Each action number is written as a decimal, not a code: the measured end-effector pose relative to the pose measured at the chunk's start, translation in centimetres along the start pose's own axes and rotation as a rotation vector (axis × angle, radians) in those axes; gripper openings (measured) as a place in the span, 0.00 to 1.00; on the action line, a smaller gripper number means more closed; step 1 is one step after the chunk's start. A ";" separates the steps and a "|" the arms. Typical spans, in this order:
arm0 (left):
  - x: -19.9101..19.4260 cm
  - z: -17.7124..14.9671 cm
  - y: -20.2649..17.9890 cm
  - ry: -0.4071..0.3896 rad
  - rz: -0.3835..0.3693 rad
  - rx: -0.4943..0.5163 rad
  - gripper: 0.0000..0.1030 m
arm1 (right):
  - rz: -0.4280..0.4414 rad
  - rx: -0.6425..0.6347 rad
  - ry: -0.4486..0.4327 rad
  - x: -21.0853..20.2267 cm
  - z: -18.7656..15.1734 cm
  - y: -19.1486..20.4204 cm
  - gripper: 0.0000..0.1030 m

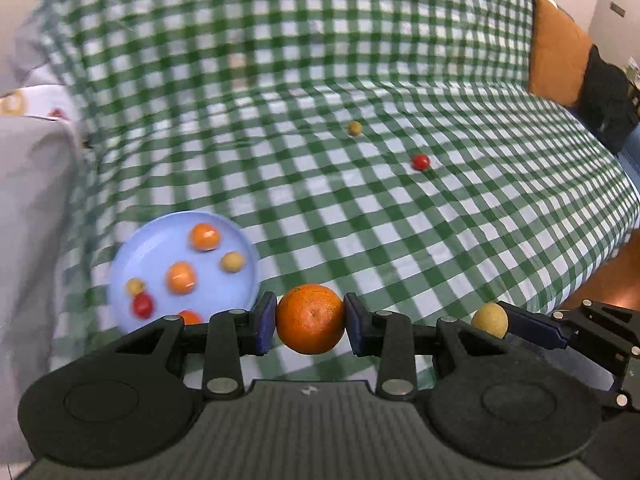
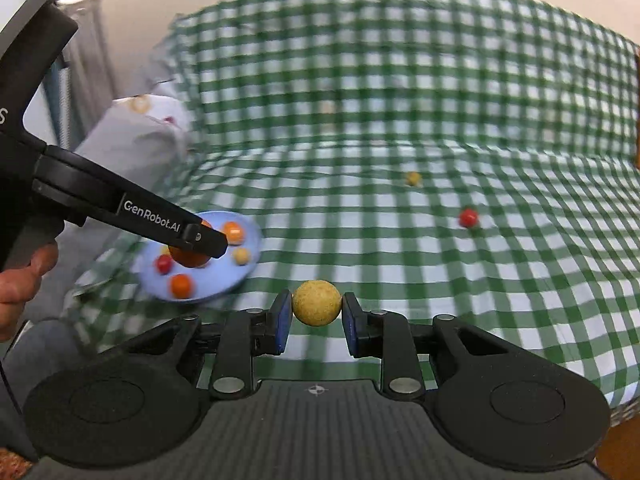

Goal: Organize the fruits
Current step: 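Carry the held orange and yellow fruit in both grippers toward the plate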

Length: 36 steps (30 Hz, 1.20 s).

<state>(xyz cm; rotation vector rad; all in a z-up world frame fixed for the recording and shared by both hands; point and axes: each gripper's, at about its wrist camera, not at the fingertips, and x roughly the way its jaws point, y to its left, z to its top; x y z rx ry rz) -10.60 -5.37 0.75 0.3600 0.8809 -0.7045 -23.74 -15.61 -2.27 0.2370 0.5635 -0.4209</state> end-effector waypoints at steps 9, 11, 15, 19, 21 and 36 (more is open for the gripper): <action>-6.7 -3.9 2.6 -0.071 0.026 -0.060 0.39 | 0.052 -0.088 -0.056 -4.8 -0.7 4.7 0.27; -7.6 -4.7 2.8 -0.080 0.029 -0.070 0.39 | 0.057 -0.095 -0.061 -5.6 -1.1 5.1 0.27; -8.5 -5.8 3.0 -0.089 0.030 -0.082 0.39 | 0.065 -0.113 -0.072 -6.9 -1.7 5.7 0.27; -9.0 -6.3 3.0 -0.097 0.031 -0.091 0.39 | 0.067 -0.129 -0.088 -7.6 -1.7 6.1 0.27; -9.2 -6.4 2.9 -0.104 0.028 -0.087 0.39 | 0.066 -0.130 -0.095 -7.9 -1.6 6.1 0.27; -9.7 -6.5 2.9 -0.128 0.025 -0.092 0.39 | 0.064 -0.121 -0.097 -8.3 -1.4 6.0 0.27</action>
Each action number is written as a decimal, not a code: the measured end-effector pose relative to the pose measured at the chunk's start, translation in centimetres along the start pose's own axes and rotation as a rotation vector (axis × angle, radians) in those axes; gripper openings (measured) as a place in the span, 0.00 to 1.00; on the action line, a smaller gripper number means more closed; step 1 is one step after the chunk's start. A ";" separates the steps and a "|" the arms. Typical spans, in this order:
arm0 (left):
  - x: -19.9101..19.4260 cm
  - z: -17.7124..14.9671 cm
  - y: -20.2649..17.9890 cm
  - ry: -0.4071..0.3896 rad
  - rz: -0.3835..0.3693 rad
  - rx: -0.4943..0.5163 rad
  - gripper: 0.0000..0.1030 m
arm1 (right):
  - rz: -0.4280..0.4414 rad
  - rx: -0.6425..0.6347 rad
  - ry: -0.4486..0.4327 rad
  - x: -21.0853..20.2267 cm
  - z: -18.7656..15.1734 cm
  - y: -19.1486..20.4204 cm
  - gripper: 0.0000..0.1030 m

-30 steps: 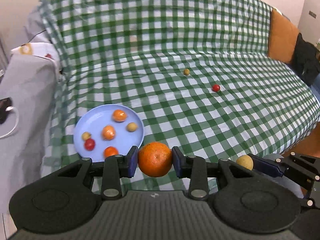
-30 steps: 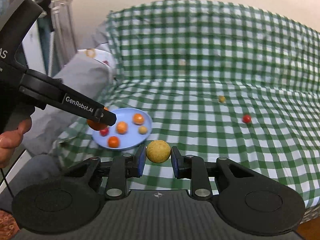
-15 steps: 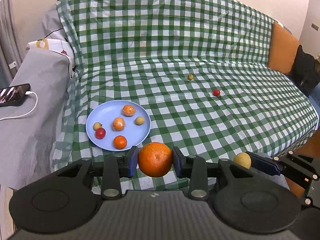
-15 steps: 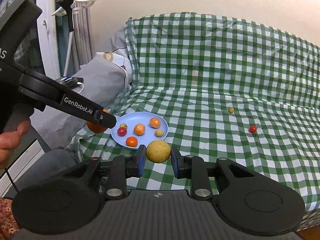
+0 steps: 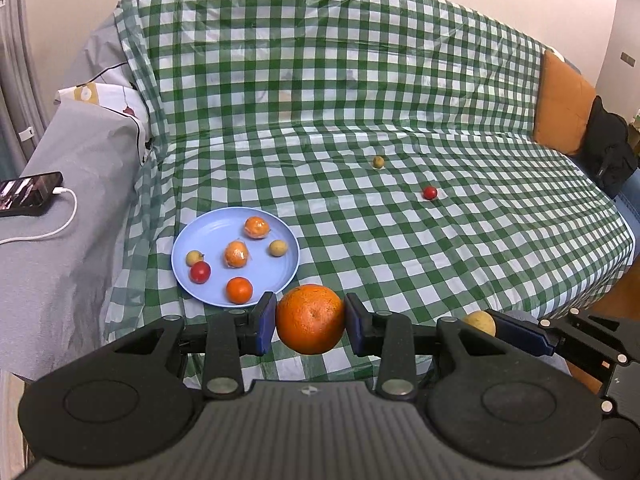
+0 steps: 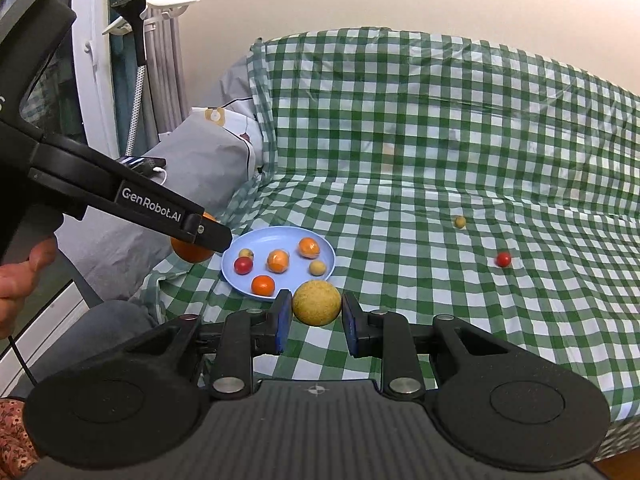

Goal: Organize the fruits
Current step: 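Carry the held orange and yellow fruit in both grippers toward the plate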

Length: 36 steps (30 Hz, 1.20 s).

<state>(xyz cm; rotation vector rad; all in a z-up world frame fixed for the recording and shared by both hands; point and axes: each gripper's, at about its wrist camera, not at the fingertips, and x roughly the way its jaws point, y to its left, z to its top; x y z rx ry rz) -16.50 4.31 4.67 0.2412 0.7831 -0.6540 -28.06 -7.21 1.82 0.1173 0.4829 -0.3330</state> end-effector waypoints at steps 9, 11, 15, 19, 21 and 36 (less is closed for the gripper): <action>0.4 0.2 0.6 0.002 0.003 -0.014 0.39 | 0.005 0.005 0.017 0.5 0.0 0.2 0.27; 0.5 0.2 0.8 0.003 0.005 -0.021 0.39 | 0.005 0.006 0.020 0.7 0.0 0.2 0.27; 0.8 0.4 1.2 0.006 0.009 -0.026 0.39 | 0.007 0.010 0.031 1.1 0.0 0.1 0.27; 1.0 0.6 1.6 0.007 0.012 -0.036 0.39 | 0.013 0.004 0.038 1.5 0.1 0.2 0.27; 1.0 0.8 1.9 0.002 0.014 -0.041 0.39 | 0.016 0.001 0.042 1.8 0.3 0.2 0.27; 3.3 1.2 8.6 0.025 0.114 -0.164 0.39 | 0.066 -0.047 0.084 7.2 2.7 2.2 0.27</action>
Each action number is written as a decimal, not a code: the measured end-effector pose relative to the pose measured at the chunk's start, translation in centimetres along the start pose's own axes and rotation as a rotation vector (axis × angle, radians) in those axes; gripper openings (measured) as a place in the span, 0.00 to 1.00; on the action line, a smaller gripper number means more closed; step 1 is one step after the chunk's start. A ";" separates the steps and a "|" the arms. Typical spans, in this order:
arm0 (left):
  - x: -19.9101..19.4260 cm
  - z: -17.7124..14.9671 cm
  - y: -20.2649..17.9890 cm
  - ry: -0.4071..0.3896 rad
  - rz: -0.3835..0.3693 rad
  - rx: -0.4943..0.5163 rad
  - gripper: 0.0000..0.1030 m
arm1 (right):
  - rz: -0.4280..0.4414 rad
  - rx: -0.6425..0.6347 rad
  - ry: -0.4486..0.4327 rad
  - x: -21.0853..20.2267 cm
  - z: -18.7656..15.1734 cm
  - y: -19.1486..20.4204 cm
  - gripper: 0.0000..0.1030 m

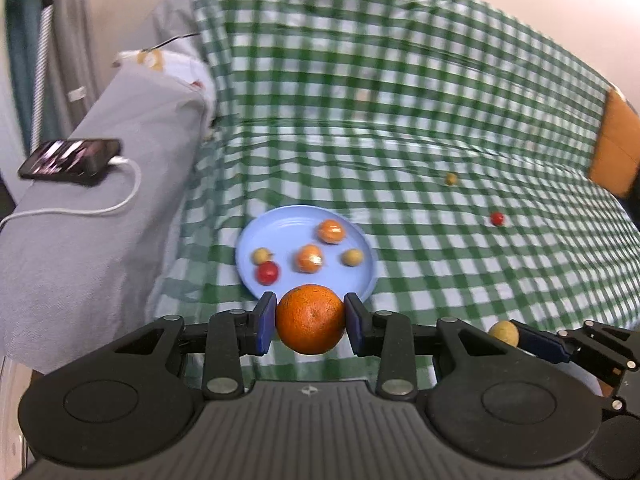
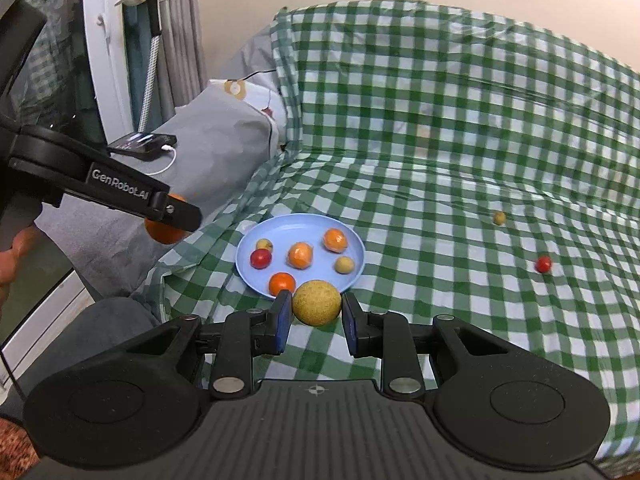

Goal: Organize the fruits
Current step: 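Carry the held orange and yellow fruit in both grippers toward the plate, then lower the orange and yellow fruit onto the plate and open both grippers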

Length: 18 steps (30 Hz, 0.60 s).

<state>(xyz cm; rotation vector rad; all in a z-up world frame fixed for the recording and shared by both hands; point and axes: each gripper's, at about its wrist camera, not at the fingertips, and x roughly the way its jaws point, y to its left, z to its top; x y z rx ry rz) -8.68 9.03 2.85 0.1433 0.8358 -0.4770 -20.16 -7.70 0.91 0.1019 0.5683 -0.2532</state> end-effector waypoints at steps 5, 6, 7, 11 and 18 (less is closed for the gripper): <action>2.4 0.9 2.7 0.021 0.045 -0.027 0.39 | 0.008 -0.013 0.022 3.7 1.6 1.0 0.27; 3.0 1.1 3.0 0.029 0.044 -0.031 0.39 | 0.009 -0.013 0.032 4.5 1.9 1.2 0.27; 3.7 1.3 3.4 0.037 0.037 -0.032 0.39 | 0.010 -0.019 0.039 5.4 2.2 1.5 0.27; 7.4 2.4 3.9 0.076 0.027 -0.019 0.39 | -0.003 -0.026 0.072 9.1 3.0 2.4 0.27; 14.4 4.1 3.4 0.144 0.039 0.013 0.39 | -0.020 0.040 0.159 16.0 2.6 1.9 0.27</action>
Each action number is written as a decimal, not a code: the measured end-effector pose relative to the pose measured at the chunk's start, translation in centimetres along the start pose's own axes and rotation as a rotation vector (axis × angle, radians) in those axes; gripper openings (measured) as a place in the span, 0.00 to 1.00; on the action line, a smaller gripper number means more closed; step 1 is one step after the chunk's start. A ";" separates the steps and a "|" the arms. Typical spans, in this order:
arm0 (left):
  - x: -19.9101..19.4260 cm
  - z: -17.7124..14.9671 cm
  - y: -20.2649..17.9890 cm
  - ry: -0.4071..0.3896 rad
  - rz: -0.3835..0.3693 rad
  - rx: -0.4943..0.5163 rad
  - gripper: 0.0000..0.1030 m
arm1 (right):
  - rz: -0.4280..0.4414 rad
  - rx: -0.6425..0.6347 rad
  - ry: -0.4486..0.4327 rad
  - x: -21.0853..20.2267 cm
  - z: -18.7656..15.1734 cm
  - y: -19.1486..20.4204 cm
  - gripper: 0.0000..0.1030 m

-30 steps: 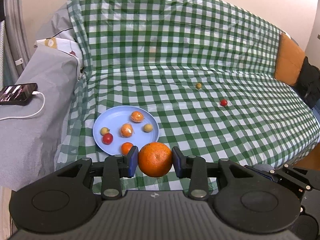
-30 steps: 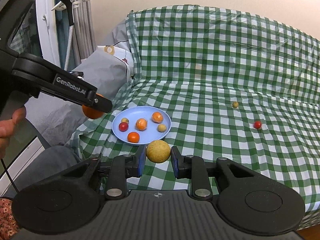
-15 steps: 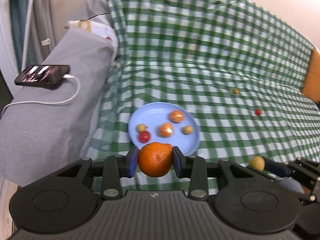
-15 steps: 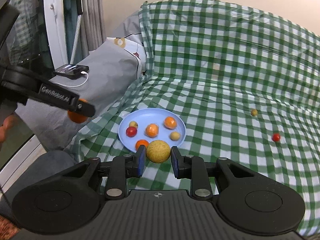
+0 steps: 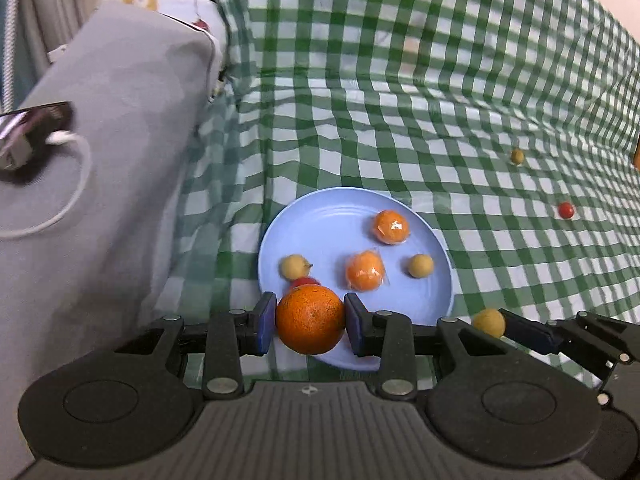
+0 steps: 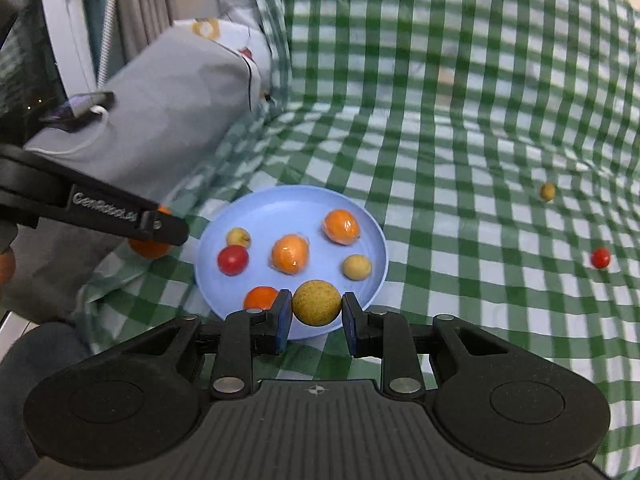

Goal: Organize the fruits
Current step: 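Lower the orange and yellow fruit onto the plate and open both grippers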

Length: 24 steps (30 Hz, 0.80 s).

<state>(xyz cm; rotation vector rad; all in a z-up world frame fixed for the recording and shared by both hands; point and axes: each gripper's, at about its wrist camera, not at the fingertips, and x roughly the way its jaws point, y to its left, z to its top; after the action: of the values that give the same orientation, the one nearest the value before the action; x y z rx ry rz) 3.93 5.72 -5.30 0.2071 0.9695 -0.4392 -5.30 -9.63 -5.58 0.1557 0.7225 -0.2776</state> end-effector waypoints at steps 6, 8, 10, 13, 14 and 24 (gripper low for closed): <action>4.5 1.3 -0.6 0.034 0.015 0.043 0.39 | -0.004 -0.002 0.042 4.5 0.3 -0.3 0.27; 5.8 1.4 -0.8 0.038 0.041 0.068 0.39 | 0.002 -0.010 0.053 5.5 0.3 -0.3 0.27; 6.5 1.5 -1.0 0.032 0.044 0.093 0.58 | 0.002 -0.023 0.059 6.4 0.3 -0.3 0.28; 6.2 1.7 -1.0 0.007 0.057 0.072 1.00 | 0.002 -0.045 0.084 7.3 0.5 -0.1 0.46; 5.6 1.6 -0.9 -0.019 0.060 0.062 0.99 | 0.001 -0.046 0.096 7.4 0.7 -0.1 0.62; -2.5 -3.1 -1.8 -0.002 0.101 0.024 1.00 | -0.040 0.066 0.084 -2.6 -1.8 -1.7 0.97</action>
<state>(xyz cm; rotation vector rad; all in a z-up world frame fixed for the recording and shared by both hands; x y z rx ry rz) -0.38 5.90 -4.88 0.2761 0.9473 -0.3583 -8.78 -10.35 -5.23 0.2171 0.8012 -0.3351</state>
